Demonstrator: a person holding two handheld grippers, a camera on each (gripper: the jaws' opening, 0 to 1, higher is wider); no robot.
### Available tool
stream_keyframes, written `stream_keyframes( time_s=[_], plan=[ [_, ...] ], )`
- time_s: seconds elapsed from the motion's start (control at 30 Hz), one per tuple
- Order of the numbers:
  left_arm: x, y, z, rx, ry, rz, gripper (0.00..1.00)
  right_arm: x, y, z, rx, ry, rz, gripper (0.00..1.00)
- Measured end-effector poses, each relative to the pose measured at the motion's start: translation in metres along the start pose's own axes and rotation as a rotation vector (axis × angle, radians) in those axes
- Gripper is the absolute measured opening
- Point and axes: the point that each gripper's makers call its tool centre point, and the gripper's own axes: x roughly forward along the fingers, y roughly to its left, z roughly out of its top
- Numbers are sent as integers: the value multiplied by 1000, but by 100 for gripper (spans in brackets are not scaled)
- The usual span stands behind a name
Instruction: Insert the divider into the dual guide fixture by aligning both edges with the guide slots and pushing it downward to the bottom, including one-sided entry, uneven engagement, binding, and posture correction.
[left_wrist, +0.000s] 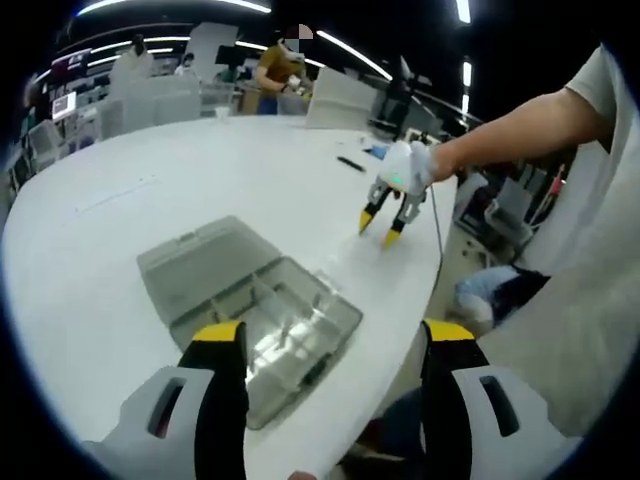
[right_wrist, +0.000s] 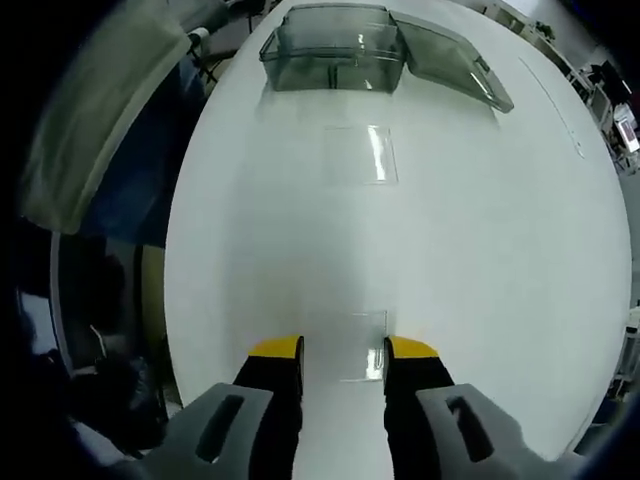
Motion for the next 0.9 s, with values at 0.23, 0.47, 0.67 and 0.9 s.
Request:
stream_keyframes(
  time_s=[0.23, 0.47, 0.67, 0.9],
  plan=[
    [-1, 0, -1, -2, 1, -2, 68, -1, 5, 10, 12, -12, 2, 26],
    [0, 0, -3, -15, 1, -8, 68, -6, 7, 26, 7, -31, -2, 26],
    [3, -4, -3, -17, 2, -19, 68, -16, 8, 44, -11, -46, -11, 26],
    [9, -7, 3, -18, 0, -33, 65, -33, 9, 76, -39, -82, -32, 26]
  ],
)
